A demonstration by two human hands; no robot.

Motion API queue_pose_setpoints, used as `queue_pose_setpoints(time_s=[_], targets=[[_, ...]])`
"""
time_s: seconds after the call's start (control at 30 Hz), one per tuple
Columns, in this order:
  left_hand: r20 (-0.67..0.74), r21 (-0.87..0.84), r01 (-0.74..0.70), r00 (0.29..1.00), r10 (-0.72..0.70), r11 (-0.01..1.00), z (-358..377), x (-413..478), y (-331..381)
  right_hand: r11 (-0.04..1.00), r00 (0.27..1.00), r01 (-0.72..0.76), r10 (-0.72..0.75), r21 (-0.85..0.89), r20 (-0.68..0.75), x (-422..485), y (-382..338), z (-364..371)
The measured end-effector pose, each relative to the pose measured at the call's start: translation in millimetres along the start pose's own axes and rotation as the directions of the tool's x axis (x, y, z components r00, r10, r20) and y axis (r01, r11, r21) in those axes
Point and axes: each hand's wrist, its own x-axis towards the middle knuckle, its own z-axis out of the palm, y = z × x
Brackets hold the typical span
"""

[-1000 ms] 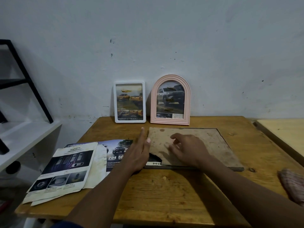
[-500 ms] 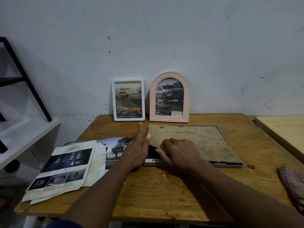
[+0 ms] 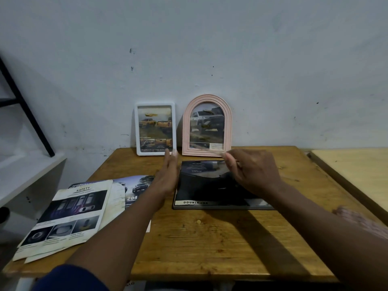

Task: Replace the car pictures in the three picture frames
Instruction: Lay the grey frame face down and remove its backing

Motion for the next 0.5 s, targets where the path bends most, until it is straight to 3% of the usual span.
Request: queue_pose_setpoints(time_s=[0.1,0.2,0.27,0.37,0.43,0.5], targets=[[0.047,-0.255,0.068,0.997,-0.058,0.965,3.9,-3.9,33.0,0.999,0.996,0.011,-0.014,0.031,0.092,-14.3,-13.5,0.2],[0.054,-0.354,0.128,0.992,-0.117,0.926,14.8,-6.8,42.8,0.998,0.963,-0.040,0.028,0.039,0.268,-20.1,-26.3,3.0],[-0.021,-0.367,0.097,0.993,-0.112,0.925,21.2,-6.1,38.4,0.989,0.926,-0.134,0.103,0.063,0.362,-23.3,-29.6,1.6],[-0.044,-0.485,0.067,0.994,-0.101,0.872,19.5,-10.5,37.7,0.926,0.891,-0.375,0.346,0.046,0.294,-21.4,-14.6,-13.6],[-0.038,-0.529,0.057,0.995,-0.091,0.847,10.1,-17.3,41.2,0.842,0.796,-0.508,0.539,-0.180,0.276,-17.0,10.9,-25.8],[-0.006,-0.552,0.053,0.998,-0.068,0.832,-1.9,-23.7,45.3,0.712,0.631,-0.623,0.703,-0.325,0.329,-12.5,32.0,-41.5]])
